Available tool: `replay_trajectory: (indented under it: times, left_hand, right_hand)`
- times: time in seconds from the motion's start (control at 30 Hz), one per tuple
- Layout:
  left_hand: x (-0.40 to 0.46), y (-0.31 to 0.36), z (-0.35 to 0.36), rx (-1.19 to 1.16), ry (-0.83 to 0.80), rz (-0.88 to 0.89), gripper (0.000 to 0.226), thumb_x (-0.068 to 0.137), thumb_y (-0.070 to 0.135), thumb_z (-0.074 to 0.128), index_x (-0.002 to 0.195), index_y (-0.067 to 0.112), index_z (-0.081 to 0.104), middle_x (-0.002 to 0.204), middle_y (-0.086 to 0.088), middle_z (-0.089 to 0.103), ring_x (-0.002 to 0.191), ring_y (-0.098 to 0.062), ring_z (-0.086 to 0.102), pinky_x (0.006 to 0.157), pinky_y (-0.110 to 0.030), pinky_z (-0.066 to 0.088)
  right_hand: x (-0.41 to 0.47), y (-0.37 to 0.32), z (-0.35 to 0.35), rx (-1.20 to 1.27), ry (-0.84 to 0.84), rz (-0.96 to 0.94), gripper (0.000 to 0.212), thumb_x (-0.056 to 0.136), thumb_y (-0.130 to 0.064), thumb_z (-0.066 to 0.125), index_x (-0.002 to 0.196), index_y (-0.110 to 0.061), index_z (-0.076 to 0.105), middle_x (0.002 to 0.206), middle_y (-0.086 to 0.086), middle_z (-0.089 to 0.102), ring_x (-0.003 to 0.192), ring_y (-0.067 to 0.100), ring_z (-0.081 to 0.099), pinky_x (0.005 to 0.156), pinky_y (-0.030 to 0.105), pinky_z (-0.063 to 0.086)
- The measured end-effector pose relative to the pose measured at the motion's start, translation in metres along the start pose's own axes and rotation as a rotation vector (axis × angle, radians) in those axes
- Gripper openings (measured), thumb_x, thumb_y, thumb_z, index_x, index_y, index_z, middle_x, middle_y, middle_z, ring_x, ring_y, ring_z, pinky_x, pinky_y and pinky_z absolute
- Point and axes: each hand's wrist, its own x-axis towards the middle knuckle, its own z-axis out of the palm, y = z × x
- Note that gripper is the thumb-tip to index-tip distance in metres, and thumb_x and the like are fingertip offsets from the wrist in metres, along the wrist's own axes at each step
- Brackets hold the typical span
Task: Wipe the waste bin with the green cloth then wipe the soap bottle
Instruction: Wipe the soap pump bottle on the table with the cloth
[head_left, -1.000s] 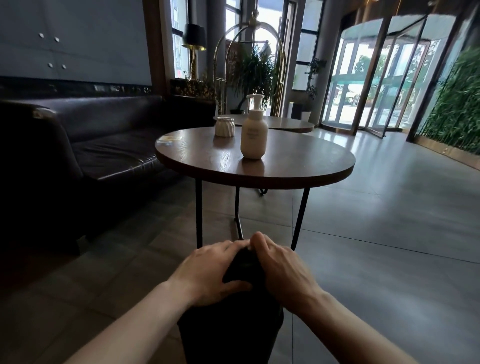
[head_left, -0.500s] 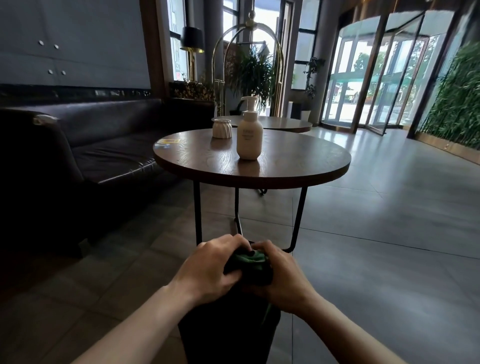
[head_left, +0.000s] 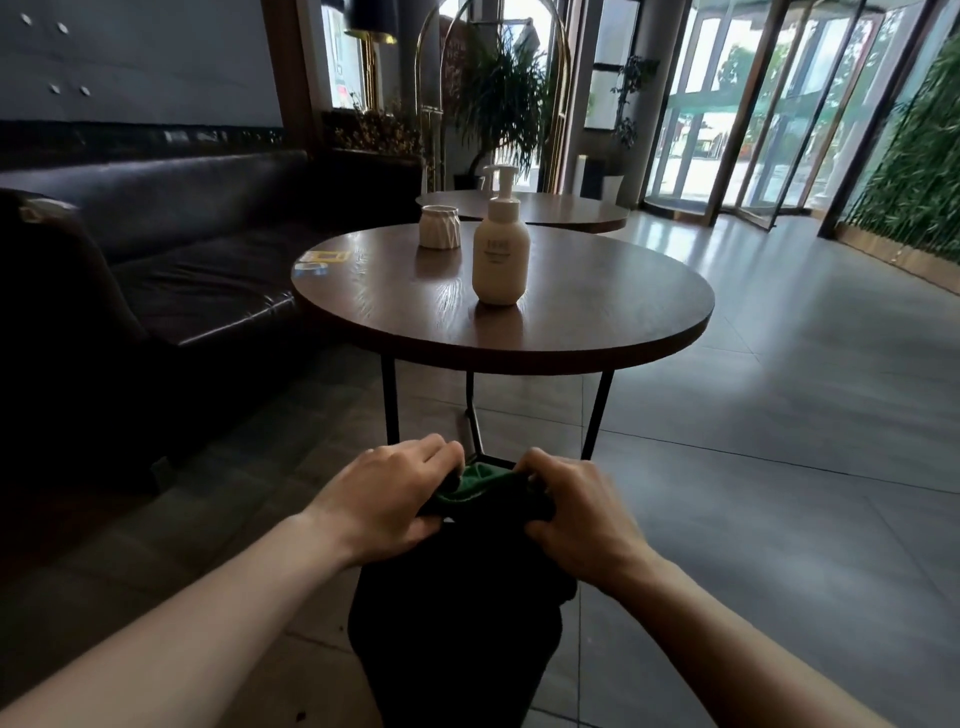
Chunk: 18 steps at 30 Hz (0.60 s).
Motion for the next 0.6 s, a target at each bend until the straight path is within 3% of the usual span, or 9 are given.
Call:
replay_trajectory:
  times: [0.17, 0.37, 0.5, 0.6]
  left_hand:
    - [0.029, -0.008, -0.059, 0.014, -0.042, 0.044, 0.045, 0.077, 0.03, 0.075, 0.112, 0.027, 0.048, 0.101, 0.009, 0.054, 0.09, -0.016, 0.061, 0.074, -0.029, 0.049]
    - [0.052, -0.002, -0.158, 0.026, -0.08, 0.107, 0.049, 0.073, 0.023, 0.077, 0.117, 0.018, 0.056, 0.101, 0.001, 0.06, 0.086, -0.023, 0.063, 0.074, -0.033, 0.05]
    - [0.065, 0.002, -0.235, 0.01, -0.124, 0.105, 0.048, 0.071, 0.022, 0.076, 0.114, 0.017, 0.055, 0.1, 0.0, 0.06, 0.085, -0.023, 0.064, 0.071, -0.034, 0.051]
    - [0.079, 0.002, -0.303, 0.01, -0.14, 0.111, 0.045, 0.076, 0.023, 0.072, 0.117, 0.016, 0.055, 0.104, -0.001, 0.059, 0.089, -0.024, 0.063, 0.075, -0.036, 0.052]
  right_hand:
    - [0.024, -0.039, -0.056, -0.119, -0.032, 0.003, 0.034, 0.081, -0.022, 0.071, 0.112, -0.027, 0.056, 0.104, -0.005, 0.069, 0.086, 0.024, 0.067, 0.073, 0.044, 0.057]
    - [0.051, -0.094, -0.147, -0.241, -0.093, -0.005, 0.037, 0.084, -0.024, 0.066, 0.12, -0.022, 0.057, 0.105, -0.001, 0.068, 0.09, 0.029, 0.067, 0.07, 0.041, 0.053]
    - [0.075, -0.137, -0.211, -0.262, -0.117, 0.017, 0.034, 0.082, -0.028, 0.065, 0.114, -0.019, 0.059, 0.099, 0.001, 0.067, 0.088, 0.031, 0.066, 0.065, 0.037, 0.043]
    - [0.098, -0.176, -0.267, -0.251, -0.137, 0.062, 0.03, 0.08, -0.022, 0.066, 0.108, -0.018, 0.058, 0.096, 0.003, 0.066, 0.085, 0.035, 0.066, 0.063, 0.039, 0.045]
